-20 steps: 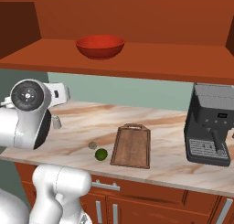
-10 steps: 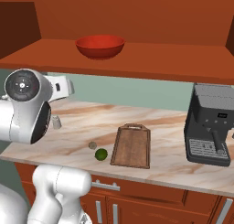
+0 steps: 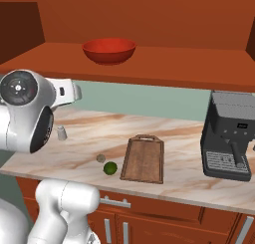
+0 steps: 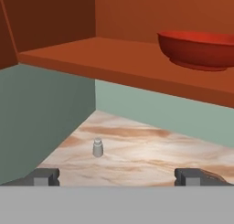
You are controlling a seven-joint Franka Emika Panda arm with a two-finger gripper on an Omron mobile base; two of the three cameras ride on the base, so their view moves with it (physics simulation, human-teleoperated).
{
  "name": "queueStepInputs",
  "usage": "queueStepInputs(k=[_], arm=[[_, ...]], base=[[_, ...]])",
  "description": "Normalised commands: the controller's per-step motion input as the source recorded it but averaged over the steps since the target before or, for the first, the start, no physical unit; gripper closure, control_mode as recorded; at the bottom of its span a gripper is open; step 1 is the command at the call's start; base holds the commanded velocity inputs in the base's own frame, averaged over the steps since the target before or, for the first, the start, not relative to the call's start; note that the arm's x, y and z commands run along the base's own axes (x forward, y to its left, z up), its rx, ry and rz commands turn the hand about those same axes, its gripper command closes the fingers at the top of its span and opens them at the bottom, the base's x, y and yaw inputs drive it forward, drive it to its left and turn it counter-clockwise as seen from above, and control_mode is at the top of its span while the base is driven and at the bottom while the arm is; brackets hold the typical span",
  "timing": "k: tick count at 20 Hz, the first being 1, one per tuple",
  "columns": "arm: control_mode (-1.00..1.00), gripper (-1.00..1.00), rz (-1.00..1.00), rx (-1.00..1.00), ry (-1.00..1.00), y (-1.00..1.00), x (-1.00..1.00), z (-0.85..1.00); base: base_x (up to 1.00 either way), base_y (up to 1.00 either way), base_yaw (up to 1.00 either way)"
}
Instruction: Open the cabinet. Place the bowl and condiment on the counter. Then place the lime and garlic on the cutting board.
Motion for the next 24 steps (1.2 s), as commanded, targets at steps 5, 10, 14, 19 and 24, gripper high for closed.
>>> queueStepInputs(k=[5,10,14,19,24], arm=[[-1.00,-1.00,0.00,-0.03,-0.01,0.00,0.02,0.22],[-1.00,-1.00,0.00,-0.09,0.00,0.00,0.01,0.29],[-1.00,-1.00,0.00,-0.12,0.00,0.00,0.00,0.32],[-1.00,-1.00,0.00,-0.11,0.00,0.00,0.03,0.23],[-1.00,-1.00,0.00,-0.11,0.00,0.00,0.03,0.26]], base=[[0.00,0.00,0.00],[0.00,0.00,0.00],[0.00,0.00,0.00],[0.00,0.00,0.00],[0.00,0.00,0.00]])
